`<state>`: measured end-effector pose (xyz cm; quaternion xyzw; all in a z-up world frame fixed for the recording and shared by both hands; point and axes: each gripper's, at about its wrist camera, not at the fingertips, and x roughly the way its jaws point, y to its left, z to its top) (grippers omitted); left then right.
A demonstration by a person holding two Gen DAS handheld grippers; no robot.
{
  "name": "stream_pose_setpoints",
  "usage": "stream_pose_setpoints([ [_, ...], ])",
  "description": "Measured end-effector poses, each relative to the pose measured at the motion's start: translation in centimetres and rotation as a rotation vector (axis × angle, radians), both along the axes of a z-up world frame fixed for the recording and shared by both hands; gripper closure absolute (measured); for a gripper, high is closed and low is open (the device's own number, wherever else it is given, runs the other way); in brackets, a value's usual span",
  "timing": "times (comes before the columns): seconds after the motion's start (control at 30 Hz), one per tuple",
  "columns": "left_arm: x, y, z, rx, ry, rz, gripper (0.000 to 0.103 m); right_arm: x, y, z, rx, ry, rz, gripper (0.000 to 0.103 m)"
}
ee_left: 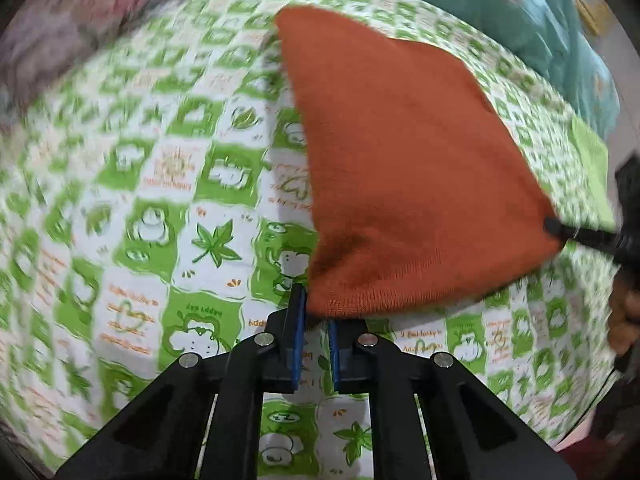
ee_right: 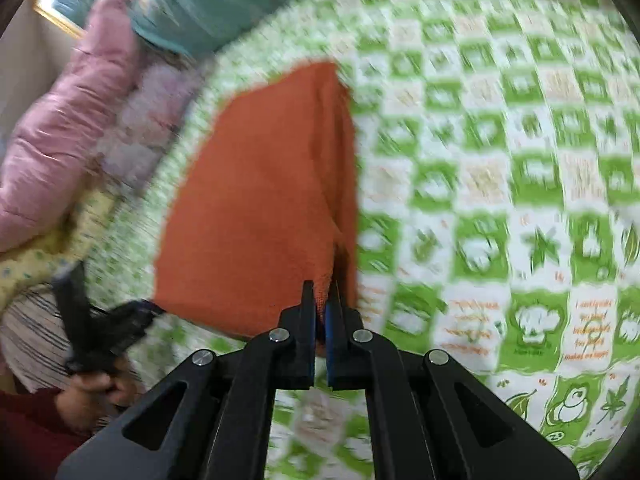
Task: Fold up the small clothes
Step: 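Grasp the sweater end with both grippers and lift it, then fold the held end over onto the sweater with both grippers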
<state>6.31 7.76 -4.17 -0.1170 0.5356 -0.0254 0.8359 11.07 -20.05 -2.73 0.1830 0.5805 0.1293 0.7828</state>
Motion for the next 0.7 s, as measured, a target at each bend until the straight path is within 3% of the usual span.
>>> stream_pose_setpoints([
  [0.27,-0.4,1.3,0.3,-0.076,0.037,0.043,0.094,0.3,0.8,-2.0,-0.096,0.048,-0.003,0.098],
  [0.37,-1.5,1.7,0.9,-0.089,0.066,0.052,0.095,0.1,0.3,-1.8,-0.109,0.055,-0.038,0.085],
  [0.43,-2.3,2.0,1.8,-0.098,0.068,0.027,0.095,-0.1,-0.4,-1.4,-0.094,0.064,-0.059,0.083],
  [0.57,-3.6,3.1,4.6,-0.137,0.023,0.003,0.092,-0.4,-1.4,0.5,-0.095,0.046,-0.094,0.08],
  [0.7,-1.9,3.9,6.7,-0.175,-0.043,0.0,0.089,0.4,-1.7,3.0,-0.064,-0.026,-0.14,0.08],
])
